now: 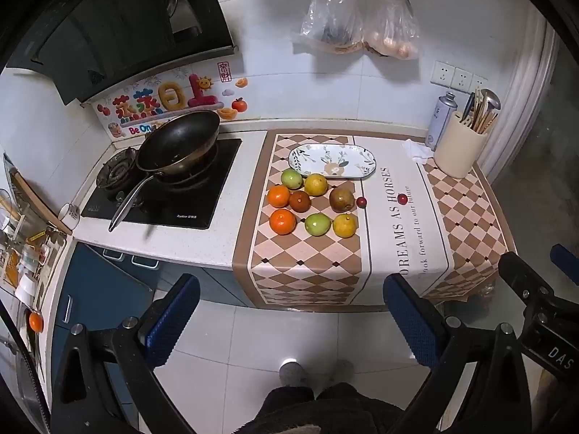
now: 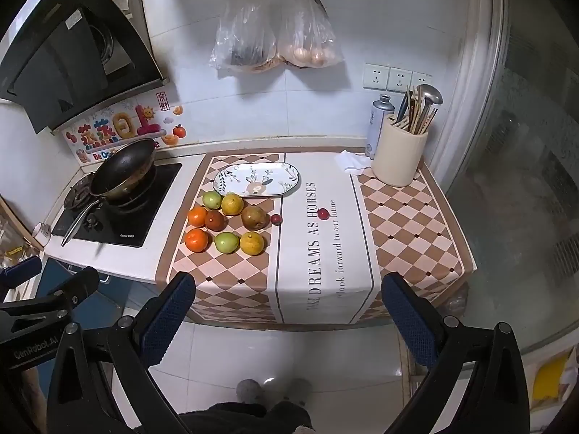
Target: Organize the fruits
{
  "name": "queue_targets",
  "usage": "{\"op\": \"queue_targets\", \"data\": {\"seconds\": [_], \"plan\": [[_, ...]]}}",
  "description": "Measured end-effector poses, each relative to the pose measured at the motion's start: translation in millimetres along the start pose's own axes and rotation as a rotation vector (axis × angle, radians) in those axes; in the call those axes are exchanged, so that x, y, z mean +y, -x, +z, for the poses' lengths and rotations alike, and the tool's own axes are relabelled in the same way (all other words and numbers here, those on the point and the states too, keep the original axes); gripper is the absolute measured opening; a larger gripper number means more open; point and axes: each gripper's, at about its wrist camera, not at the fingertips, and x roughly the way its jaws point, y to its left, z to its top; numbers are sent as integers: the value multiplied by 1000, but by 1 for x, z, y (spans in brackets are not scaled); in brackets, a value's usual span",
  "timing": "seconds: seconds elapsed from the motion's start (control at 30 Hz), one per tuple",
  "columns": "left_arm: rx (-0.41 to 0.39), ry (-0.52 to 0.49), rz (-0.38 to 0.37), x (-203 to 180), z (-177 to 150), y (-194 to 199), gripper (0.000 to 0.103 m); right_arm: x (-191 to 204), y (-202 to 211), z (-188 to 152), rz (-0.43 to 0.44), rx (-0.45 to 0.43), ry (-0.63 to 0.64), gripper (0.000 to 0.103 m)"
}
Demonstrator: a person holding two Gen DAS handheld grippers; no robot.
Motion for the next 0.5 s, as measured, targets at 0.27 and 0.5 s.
{"op": "queue_targets", "data": {"seconds": [0.27,0.5], "plan": [[-5,4,0,0,0,0,103,1,2,0,0,-3,3,103],[-8,6,-1,-4,6,7,103,-1,-9,-2,7,-5,4,103]]}}
